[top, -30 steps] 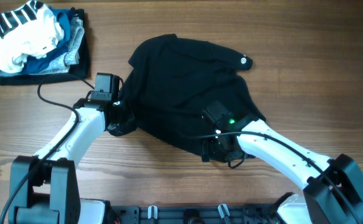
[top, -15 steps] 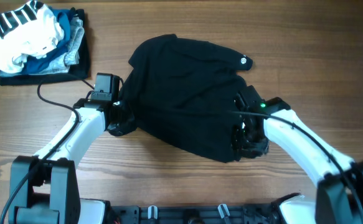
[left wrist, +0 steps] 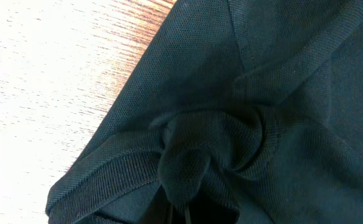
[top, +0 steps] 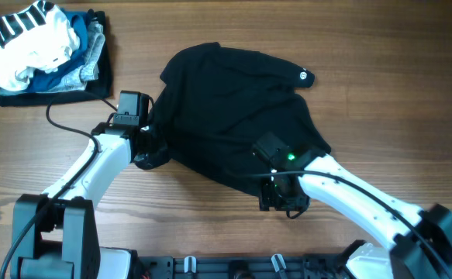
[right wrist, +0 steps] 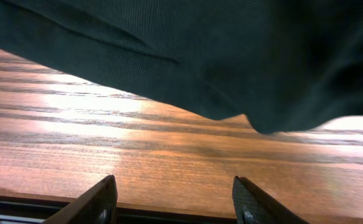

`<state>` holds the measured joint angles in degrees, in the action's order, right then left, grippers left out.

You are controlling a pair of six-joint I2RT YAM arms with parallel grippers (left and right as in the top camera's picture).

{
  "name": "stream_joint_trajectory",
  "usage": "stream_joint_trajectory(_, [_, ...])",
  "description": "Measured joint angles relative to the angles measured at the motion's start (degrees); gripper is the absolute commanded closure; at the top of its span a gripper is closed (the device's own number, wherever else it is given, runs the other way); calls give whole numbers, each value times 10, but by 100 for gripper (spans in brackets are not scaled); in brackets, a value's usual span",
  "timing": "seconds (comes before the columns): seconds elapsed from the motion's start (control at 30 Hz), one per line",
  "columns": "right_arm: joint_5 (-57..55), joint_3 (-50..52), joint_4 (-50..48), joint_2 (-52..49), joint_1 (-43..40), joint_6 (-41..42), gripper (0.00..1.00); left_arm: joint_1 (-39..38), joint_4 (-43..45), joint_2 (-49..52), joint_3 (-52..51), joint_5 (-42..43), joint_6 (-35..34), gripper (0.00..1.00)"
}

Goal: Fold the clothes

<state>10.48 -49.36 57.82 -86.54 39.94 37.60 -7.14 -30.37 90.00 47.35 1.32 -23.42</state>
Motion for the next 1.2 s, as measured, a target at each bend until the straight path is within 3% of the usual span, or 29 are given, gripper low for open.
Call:
stream_joint_trajectory(0.17, [33, 0, -16, -35, -5, -19, 19, 0, 0, 0, 0, 0, 0, 96])
stream_joint_trajectory(0.27, [57, 0, -20, -53, -37, -35, 30, 0, -3, 0, 0, 0, 0, 96])
stream_joint_trajectory(0.33, [68, 0, -23, -90, -78, -54, 21, 0, -4, 0, 0, 0, 0, 96])
stream_joint_trajectory(0.47, [76, -1, -37, -119, -124, -78, 18, 0, -5, 0, 0, 0, 0, 96])
stream_joint_trajectory(0.53, [80, -1, -37, -119, -131, -82, 67, 0, -5, 0, 0, 0, 0, 96])
stream_joint_trajectory(0.57, [77, -1, -40, -119, -130, -86, 77, 0, -5, 0, 0, 0, 0, 96])
stream_joint_trajectory(0.63, [73, -2, -49, -126, -133, -88, 61, 0, -5, 0, 0, 0, 0, 96])
stream_joint_trajectory(0.67, [73, -2, -51, -126, -133, -90, 82, 0, -7, 0, 0, 0, 0, 96])
stream_joint_trajectory(0.7, [76, -3, -52, -126, -133, -91, 96, 0, -9, 0, 0, 0, 0, 96])
stream_joint_trajectory(1.03, [68, -4, -62, -126, -134, -94, 96, 0, -11, 0, 0, 0, 0, 96])
stream_joint_trajectory(1.2, [-23, -61, -33, -92, -133, -94, 95, 0, -11, 0, 0, 0, 0, 96])
